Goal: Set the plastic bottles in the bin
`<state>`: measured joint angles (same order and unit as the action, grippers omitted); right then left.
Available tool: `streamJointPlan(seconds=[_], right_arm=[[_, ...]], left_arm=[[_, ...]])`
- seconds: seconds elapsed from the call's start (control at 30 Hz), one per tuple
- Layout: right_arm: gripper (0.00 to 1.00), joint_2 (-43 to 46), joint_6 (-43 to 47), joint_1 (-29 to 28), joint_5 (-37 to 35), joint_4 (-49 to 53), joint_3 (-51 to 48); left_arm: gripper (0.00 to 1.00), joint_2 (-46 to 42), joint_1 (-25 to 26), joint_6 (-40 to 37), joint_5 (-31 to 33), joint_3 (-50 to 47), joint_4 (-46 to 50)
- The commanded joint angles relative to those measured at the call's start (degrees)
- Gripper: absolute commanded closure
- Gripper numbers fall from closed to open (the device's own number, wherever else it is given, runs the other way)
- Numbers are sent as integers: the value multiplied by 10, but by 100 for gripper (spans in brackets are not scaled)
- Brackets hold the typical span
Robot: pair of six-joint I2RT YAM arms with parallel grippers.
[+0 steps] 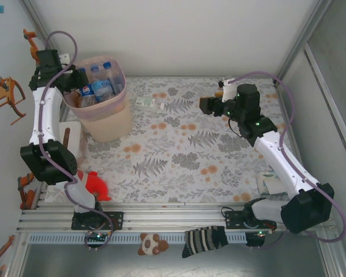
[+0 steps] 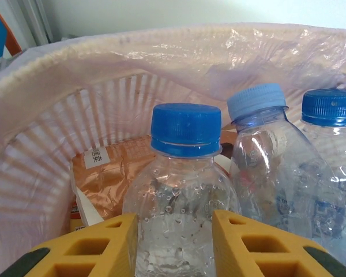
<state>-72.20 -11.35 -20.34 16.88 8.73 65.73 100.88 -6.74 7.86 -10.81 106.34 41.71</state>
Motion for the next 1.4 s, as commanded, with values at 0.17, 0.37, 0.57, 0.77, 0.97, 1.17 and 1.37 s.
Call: streamJointPlan(seconds=[0.17, 0.37, 0.57, 0.77, 0.97, 1.17, 1.37], right_arm=[[27, 1, 1, -2, 1, -3, 20], [26, 7, 2, -3, 0, 0, 20], [27, 12, 4, -2, -2, 6, 23], [26, 16, 6, -3, -7, 8, 23], [26, 19, 7, -2, -10, 10, 26], [27, 29, 15, -3, -21, 21, 26], [27, 36, 19, -2, -28, 26, 26]], left_arm=[[65, -47, 27, 3, -42, 14, 43], [64, -42, 59, 1, -46, 59, 53], [64, -23, 92, 1, -39, 100, 64], [64, -4, 149, 5, -29, 131, 53], [64, 49, 227, -1, -4, 181, 50], [63, 115, 287, -15, 31, 226, 53], [63, 183, 320, -10, 53, 268, 59]])
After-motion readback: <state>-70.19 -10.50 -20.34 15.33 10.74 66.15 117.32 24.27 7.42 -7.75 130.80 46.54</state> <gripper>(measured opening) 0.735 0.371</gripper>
